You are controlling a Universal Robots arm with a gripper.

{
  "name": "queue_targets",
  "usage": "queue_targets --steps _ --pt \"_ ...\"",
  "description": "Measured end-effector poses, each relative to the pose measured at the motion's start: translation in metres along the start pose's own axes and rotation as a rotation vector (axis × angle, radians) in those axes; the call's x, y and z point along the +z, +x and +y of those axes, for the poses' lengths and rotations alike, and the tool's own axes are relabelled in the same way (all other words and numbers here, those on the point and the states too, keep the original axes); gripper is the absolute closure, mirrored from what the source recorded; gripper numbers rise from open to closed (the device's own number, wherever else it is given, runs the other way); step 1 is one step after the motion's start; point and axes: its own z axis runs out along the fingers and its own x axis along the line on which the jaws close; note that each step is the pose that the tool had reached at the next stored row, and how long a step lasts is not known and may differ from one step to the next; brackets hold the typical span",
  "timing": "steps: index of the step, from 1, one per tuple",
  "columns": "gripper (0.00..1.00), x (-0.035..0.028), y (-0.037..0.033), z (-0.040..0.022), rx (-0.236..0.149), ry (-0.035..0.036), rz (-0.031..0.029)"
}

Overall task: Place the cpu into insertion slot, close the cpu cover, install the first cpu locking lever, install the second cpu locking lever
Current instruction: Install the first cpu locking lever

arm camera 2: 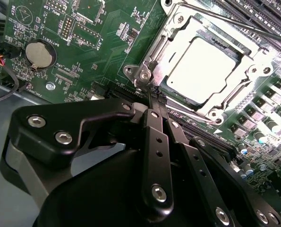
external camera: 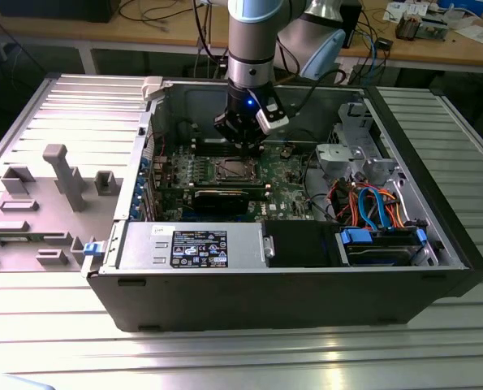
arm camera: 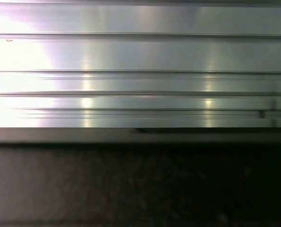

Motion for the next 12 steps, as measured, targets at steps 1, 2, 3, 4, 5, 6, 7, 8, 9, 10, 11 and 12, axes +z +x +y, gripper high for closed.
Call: queue_targets --steps 1,2,3,4,5,6,7,8,9,10,11,12 --pt "0.89 0.0002 0.0000 0.0000 0.000 0.0020 0.0000" --pt "0.89 0.0004 0.0000 0.0000 0.000 0.0034 -0.0001" --pt "0.89 0.0006 0.0000 0.0000 0.000 0.0048 -0.0001" --pt "0.89 0.0007 0.0000 0.0000 0.000 0.0069 0.0001" --pt "0.89 0.0009 0.0000 0.0000 0.000 0.0084 0.0002" --pt "0.89 0.0011 0.0000 0.0000 0.000 0.0113 0.0002" --pt "0.89 0.0014 0.0000 0.0000 0.000 0.0134 0.0002" --pt "0.89 0.0017 0.0000 0.0000 0.000 0.0160 0.0004" --pt "0.89 0.0024 0.0000 0.0000 0.000 0.0191 0.0005" --pt "0.89 0.0032 0.0000 -0.0001 0.000 0.0200 0.0008" --pt "0.89 0.0039 0.0000 -0.0001 0.000 0.0201 0.0008" --pt "0.89 0.0045 0.0000 -0.0001 0.000 0.0199 0.0007"
